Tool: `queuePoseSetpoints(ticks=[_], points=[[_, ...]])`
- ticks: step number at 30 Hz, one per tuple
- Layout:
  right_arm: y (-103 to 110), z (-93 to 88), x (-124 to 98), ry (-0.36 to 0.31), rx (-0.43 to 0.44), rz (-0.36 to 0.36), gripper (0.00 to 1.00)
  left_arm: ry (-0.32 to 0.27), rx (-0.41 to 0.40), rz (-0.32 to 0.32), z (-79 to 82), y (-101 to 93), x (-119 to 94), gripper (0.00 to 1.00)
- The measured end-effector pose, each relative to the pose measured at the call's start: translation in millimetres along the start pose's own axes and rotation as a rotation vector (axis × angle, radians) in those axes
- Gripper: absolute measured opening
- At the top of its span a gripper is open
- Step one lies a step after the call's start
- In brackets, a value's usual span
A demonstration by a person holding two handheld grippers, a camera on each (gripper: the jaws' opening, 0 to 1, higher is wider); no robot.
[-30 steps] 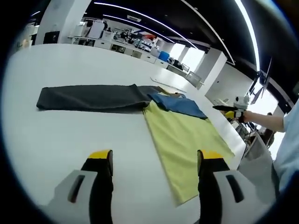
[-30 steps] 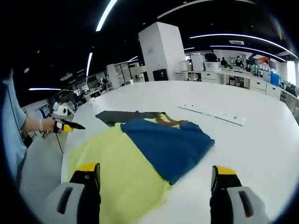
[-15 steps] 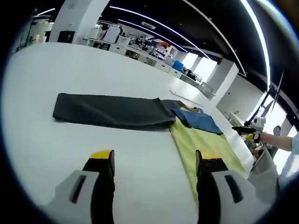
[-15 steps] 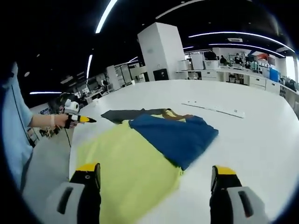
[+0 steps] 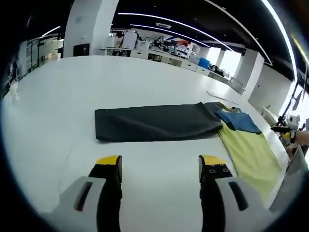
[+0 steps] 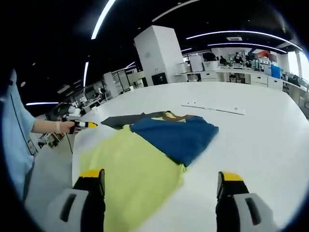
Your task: Fold the garment on the visible template until the final outline fits inside the template.
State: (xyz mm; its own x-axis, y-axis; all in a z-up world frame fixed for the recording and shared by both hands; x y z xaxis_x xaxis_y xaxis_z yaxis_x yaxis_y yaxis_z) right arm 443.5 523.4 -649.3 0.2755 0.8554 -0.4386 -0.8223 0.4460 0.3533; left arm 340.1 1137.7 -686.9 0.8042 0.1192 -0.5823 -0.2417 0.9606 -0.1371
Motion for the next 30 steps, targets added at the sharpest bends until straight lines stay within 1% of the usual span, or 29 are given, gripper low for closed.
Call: queuePoseSetpoints(ticks=[2, 3, 4, 6, 7, 8, 10, 13, 16, 19, 21, 22, 24, 25, 27, 29, 30], points=[[1, -1.0, -1, 0.002, -0.001, -0.002, 0.97, -0.003, -0.030, 0.031, 0.8, 5.2, 3, 0.61], [1, -1.4, -2, 0.002, -0.001, -0.004, 0.97, -0.006, -0.028, 0.041, 1.2, 9.0, 6, 0.60], [2, -1.8, -4, -0.001, -0.003, -0.009, 0.96, 0.002, -0.039, 0.061, 0.5, 12.8, 9, 0.59], [1, -2.1, -6, -0.009, -0.001, -0.019, 0.94, 0.016, -0.032, 0.089, -1.4, 17.8, 13, 0.56], [1, -2.2, -8, -0.017, 0.004, -0.025, 0.95, 0.018, -0.055, 0.117, -0.9, 20.8, 16, 0.56], [1, -2.2, -9, -0.019, 0.008, -0.029, 0.94, -0.002, -0.051, 0.122, 1.6, 21.2, 17, 0.55], [2, -2.5, -12, -0.017, 0.005, -0.038, 0.94, -0.005, -0.050, 0.120, 4.7, 21.6, 20, 0.56], [1, -3.7, -16, -0.019, 0.015, -0.049, 0.93, -0.005, -0.040, 0.143, 5.4, 22.2, 24, 0.55], [2, -4.9, -20, -0.021, 0.021, -0.062, 0.93, -0.033, -0.081, 0.154, 8.5, 19.6, 23, 0.54], [3, -7.4, -24, -0.014, 0.024, -0.069, 0.92, -0.028, -0.047, 0.162, 10.7, 16.8, 26, 0.52], [3, -9.9, -26, -0.008, 0.028, -0.077, 0.92, -0.036, -0.048, 0.184, 11.6, 18.2, 27, 0.48], [4, -10.8, -26, -0.007, 0.030, -0.079, 0.91, -0.048, -0.082, 0.193, 13.1, 19.4, 29, 0.44], [5, -13.0, -29, -0.014, 0.037, -0.084, 0.91, -0.047, -0.106, 0.211, 14.1, 21.5, 30, 0.36], [5, -14.2, -29, -0.012, 0.039, -0.087, 0.91, -0.051, -0.123, 0.239, 14.7, 23.2, 31, 0.33], [6, -18.0, -30, 0.003, 0.036, -0.093, 0.90, -0.066, -0.164, 0.239, 15.5, 22.3, 32, 0.27], [6, -21.0, -31, 0.009, 0.042, -0.095, 0.90, -0.071, -0.216, 0.265, 16.3, 25.5, 33, 0.22], [7, -21.9, -32, 0.010, 0.046, -0.094, 0.90, -0.070, -0.248, 0.267, 16.6, 26.8, 34, 0.20]])
Point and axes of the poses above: the point that each gripper's makers call its tool centre point, and the gripper's own axes: x roughly forward along the fingers, y roughly to its left, z roughly out of its top, the point moved 10 cm from there along -x, roughly backward along the fingers, and after that the axes turned 10 degrees about z, right-handed, at the moved point
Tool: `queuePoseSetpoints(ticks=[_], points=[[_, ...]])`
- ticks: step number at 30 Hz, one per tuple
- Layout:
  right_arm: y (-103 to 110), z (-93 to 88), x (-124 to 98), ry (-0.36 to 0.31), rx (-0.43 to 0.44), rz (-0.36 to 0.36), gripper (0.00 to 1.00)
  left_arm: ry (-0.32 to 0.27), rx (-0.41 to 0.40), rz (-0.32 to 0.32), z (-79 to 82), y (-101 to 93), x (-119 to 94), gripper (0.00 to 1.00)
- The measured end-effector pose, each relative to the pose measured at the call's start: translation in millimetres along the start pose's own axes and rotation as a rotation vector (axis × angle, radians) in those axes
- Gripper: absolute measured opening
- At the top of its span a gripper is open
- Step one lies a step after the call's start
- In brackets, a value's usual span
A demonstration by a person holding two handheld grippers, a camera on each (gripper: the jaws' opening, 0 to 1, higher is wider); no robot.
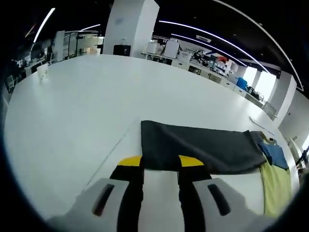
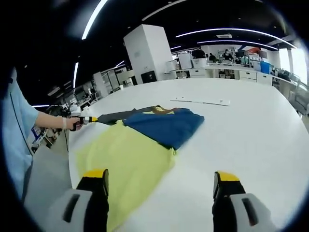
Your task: Fold the garment on the visible template until the final outline fits inside the template.
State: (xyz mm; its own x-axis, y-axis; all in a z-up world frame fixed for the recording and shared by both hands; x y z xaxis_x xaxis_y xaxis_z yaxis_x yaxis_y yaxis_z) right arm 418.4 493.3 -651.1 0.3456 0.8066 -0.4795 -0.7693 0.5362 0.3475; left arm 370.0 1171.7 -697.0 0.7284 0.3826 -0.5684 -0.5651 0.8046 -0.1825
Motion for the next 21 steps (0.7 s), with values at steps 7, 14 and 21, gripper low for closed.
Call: queuePoseSetpoints(ticks=[7, 14, 21], points=[[1, -7.3, -2, 0.006, 0.017, -0.016, 0.89, 0.017, -0.051, -0.004, 1.6, 13.0, 18, 0.01], [3, -10.5, -2, 0.016, 0.000, -0.017, 0.88, -0.022, 0.061, -0.157, 13.6, 3.4, 18, 0.00], [4, -7.0, -1, -0.002, -0.005, -0.014, 0.87, -0.058, 0.048, -0.282, 31.3, -32.4, 8, 0.00]])
Point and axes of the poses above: the point that each gripper's makers call its tool centre point, and the gripper's own axes: x roughly forward along the fingers, y roughly to its left, z roughly out of its top, the point moved 10 cm from there along -x, roughly backward along the fingers, and after that the axes turned 10 degrees about z, right-handed, at the moved point
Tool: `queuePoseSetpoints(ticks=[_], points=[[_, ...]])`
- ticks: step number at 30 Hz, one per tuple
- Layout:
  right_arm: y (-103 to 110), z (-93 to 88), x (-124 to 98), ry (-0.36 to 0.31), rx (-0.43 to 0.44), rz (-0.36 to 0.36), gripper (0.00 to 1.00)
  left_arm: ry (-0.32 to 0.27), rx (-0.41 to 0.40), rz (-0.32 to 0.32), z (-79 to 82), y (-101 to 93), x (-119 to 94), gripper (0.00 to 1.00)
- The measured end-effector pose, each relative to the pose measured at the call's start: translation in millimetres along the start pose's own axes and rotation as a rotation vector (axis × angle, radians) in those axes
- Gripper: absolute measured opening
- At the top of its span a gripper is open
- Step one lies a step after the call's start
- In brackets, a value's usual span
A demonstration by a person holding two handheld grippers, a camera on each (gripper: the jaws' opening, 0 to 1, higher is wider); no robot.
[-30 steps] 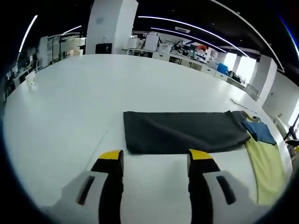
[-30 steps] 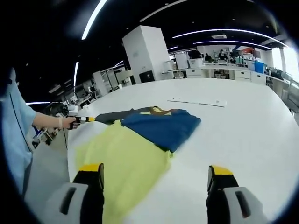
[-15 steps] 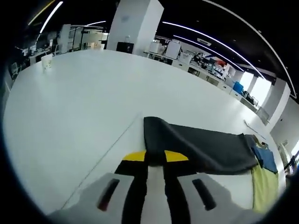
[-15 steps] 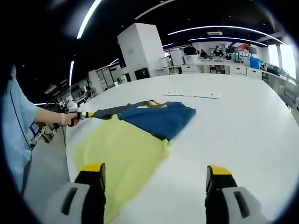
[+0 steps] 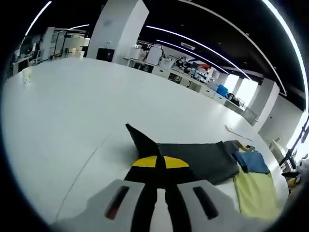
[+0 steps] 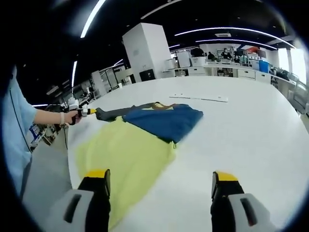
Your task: Fold the garment on the visible template until the final outline fits inside the template.
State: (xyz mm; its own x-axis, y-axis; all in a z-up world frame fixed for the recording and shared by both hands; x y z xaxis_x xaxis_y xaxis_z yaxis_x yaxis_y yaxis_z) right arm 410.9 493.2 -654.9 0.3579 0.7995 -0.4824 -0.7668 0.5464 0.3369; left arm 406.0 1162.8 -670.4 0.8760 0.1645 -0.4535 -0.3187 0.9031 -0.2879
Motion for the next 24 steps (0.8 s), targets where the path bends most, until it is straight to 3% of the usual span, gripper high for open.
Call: queuePoseSetpoints(ticks=[7, 17, 24], points=[[4, -0.8, -1, -0.014, 0.004, 0.013, 0.85, -0.019, 0.004, -0.117, 10.4, -48.1, 2, 0.00], [5, -6.7, -7, -0.047, 0.029, 0.008, 0.83, -0.010, 0.015, -0.296, 13.2, -135.0, 11, 0.00], [11, -12.1, -9, -0.074, 0.062, 0.018, 0.83, 0.021, -0.004, -0.380, 4.3, -193.9, 30, 0.00]])
Point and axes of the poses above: the point that each gripper's makers call its tool centre point, and the gripper's own axes: x roughly forward along the fingers, y roughly to its left, z roughly out of its top, the point moved 10 cm from there along -x, roughly backward along the fingers, and after that the axes turned 10 degrees about z, right-handed, at the moved point
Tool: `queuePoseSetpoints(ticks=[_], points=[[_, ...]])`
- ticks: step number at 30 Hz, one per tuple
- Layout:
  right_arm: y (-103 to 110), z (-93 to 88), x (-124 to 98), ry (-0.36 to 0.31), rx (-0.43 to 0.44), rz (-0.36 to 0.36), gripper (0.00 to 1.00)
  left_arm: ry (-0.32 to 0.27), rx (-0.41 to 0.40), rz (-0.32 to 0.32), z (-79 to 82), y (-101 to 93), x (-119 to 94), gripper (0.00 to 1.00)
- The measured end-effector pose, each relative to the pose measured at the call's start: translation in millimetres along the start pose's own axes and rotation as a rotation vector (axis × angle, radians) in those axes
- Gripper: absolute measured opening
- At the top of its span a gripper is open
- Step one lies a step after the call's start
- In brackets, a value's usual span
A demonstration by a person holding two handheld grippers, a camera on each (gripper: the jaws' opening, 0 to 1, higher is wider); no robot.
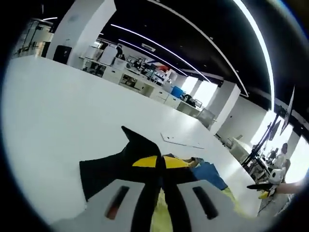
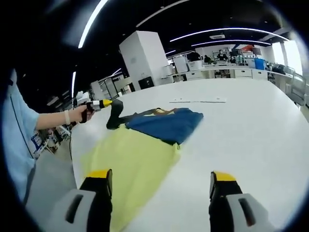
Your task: Fold the garment on the visible template until the final outline fits inside the template.
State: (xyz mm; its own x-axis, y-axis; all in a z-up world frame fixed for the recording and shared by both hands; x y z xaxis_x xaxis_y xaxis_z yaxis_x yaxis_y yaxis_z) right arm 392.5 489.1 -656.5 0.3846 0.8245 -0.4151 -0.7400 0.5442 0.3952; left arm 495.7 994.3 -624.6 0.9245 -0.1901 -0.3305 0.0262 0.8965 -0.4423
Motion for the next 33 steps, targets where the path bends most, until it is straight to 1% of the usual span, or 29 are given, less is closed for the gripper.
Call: queuePoseSetpoints(ticks=[3, 4, 5, 6, 8, 10, 11, 14, 15, 16, 19, 20, 22, 24, 27, 30, 31, 32, 33], points=[[3, -2.3, -1, -0.003, 0.004, 0.006, 0.83, 0.025, 0.018, -0.025, -4.6, -18.2, 16, 0.00], [4, -3.5, -3, -0.003, 0.008, 0.007, 0.83, 0.024, 0.020, -0.035, -5.4, -25.4, 21, 0.00], [4, -3.9, -3, -0.003, 0.009, 0.007, 0.82, 0.026, 0.017, -0.041, -5.6, -28.1, 23, 0.00], [5, -4.8, -5, -0.006, 0.012, 0.008, 0.82, 0.037, 0.003, -0.062, -5.8, -36.3, 28, 0.00], [5, -6.0, -7, -0.011, 0.022, 0.005, 0.82, 0.034, 0.008, -0.068, -5.3, -44.5, 36, 0.00], [5, -6.6, -8, -0.020, 0.027, 0.001, 0.82, 0.038, 0.000, -0.089, -6.1, -55.9, 43, 0.00], [5, -6.9, -8, -0.021, 0.030, 0.000, 0.82, 0.044, -0.016, -0.106, -7.4, -63.2, 47, 0.00], [5, -9.1, -8, -0.019, 0.037, -0.002, 0.81, 0.049, -0.006, -0.133, -11.0, -79.7, 55, 0.00], [5, -9.8, -8, -0.022, 0.041, -0.002, 0.81, 0.052, -0.024, -0.157, -12.4, -87.4, 59, 0.00], [5, -9.9, -8, -0.023, 0.045, -0.002, 0.81, 0.054, -0.035, -0.169, -13.5, -92.8, 61, 0.00], [4, -10.7, -8, -0.022, 0.047, -0.003, 0.81, 0.060, -0.033, -0.215, -17.5, -113.6, 69, 0.00], [4, -10.7, -8, -0.023, 0.048, -0.003, 0.81, 0.056, -0.010, -0.236, -20.3, -123.8, 73, 0.00], [3, -11.1, -8, -0.021, 0.054, -0.004, 0.81, 0.066, -0.006, -0.261, -25.1, -137.5, 79, 0.00], [2, -11.3, -9, -0.017, 0.053, -0.006, 0.81, 0.072, -0.036, -0.284, -30.0, -148.2, 85, 0.00], [1, -11.9, -10, -0.016, 0.058, -0.009, 0.80, 0.086, -0.056, -0.305, -37.2, -158.9, 90, 0.00], [-1, -13.4, -12, -0.012, 0.060, -0.012, 0.80, 0.099, -0.032, -0.323, -47.6, -170.6, 93, 0.00], [-1, -13.9, -12, -0.012, 0.062, -0.013, 0.80, 0.105, -0.037, -0.329, -50.4, -173.9, 94, 0.00], [-1, -14.9, -12, -0.013, 0.065, -0.014, 0.80, 0.122, -0.044, -0.349, -54.7, -178.8, 95, 0.00], [-1, -15.6, -12, -0.013, 0.070, -0.013, 0.80, 0.123, -0.035, -0.351, -57.6, -180.7, 96, 0.00]])
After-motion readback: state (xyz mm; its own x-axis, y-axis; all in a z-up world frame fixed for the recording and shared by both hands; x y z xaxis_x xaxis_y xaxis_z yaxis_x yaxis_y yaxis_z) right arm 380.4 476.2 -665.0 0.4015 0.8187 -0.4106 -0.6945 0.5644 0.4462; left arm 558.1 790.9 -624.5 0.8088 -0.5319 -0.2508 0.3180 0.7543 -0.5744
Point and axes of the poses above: the point that each gripper's makers call its tool centre point, and the gripper's own axes: x roughly forward along the fingers, y roughly to its left, z roughly out of its top, the point moved 10 cm from there along -x, roughly backward along the fingers, and after that the axes turned 10 degrees about z, right-handed, at the moved point
